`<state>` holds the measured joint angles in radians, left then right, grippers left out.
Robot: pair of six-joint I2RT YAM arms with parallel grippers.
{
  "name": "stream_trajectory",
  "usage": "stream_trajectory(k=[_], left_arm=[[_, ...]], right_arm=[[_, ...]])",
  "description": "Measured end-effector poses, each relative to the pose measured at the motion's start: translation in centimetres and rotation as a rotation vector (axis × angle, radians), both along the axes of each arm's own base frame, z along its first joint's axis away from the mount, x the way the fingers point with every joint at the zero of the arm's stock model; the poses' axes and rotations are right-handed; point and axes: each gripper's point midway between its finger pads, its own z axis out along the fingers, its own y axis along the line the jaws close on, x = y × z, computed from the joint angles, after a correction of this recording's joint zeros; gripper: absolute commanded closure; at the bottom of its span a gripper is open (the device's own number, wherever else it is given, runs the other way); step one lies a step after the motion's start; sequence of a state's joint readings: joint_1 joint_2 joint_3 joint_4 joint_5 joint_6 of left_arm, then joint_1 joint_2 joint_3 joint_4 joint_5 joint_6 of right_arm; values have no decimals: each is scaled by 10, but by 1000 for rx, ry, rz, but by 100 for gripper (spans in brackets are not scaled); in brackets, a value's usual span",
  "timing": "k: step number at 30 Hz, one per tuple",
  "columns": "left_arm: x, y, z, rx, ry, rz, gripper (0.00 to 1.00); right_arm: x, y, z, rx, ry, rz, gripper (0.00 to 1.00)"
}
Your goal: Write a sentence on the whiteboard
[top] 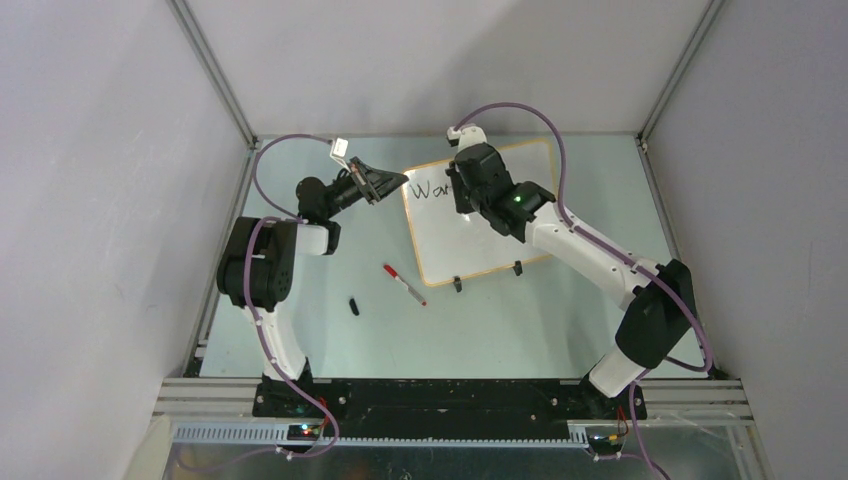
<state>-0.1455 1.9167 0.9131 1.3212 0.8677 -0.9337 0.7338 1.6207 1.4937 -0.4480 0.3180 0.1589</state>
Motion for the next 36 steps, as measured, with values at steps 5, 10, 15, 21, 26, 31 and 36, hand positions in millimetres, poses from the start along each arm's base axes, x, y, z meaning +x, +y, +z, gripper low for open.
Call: stream_trajectory(k=[5, 10, 15, 21, 26, 31, 36], left_arm=[[0, 0, 0, 0, 0, 0, 100], [0, 0, 0, 0, 0, 0, 100], [0, 0, 0, 0, 1, 0, 100], [0, 0, 0, 0, 0, 0, 100], [0, 0, 0, 0, 0, 0, 100], [0, 0, 0, 0, 2, 1, 100], [0, 0, 0, 0, 3, 1, 100]], right_arm=[[2, -1, 0, -1, 2, -5, 100], [2, -1, 0, 1, 3, -1, 100], [1, 1, 0, 2, 5, 7, 100], [1, 1, 0, 1, 5, 7, 100], [2, 3, 1, 3, 7, 12, 100], [3, 5, 0, 3, 8, 15, 100], [3, 5, 0, 2, 8, 13, 100]])
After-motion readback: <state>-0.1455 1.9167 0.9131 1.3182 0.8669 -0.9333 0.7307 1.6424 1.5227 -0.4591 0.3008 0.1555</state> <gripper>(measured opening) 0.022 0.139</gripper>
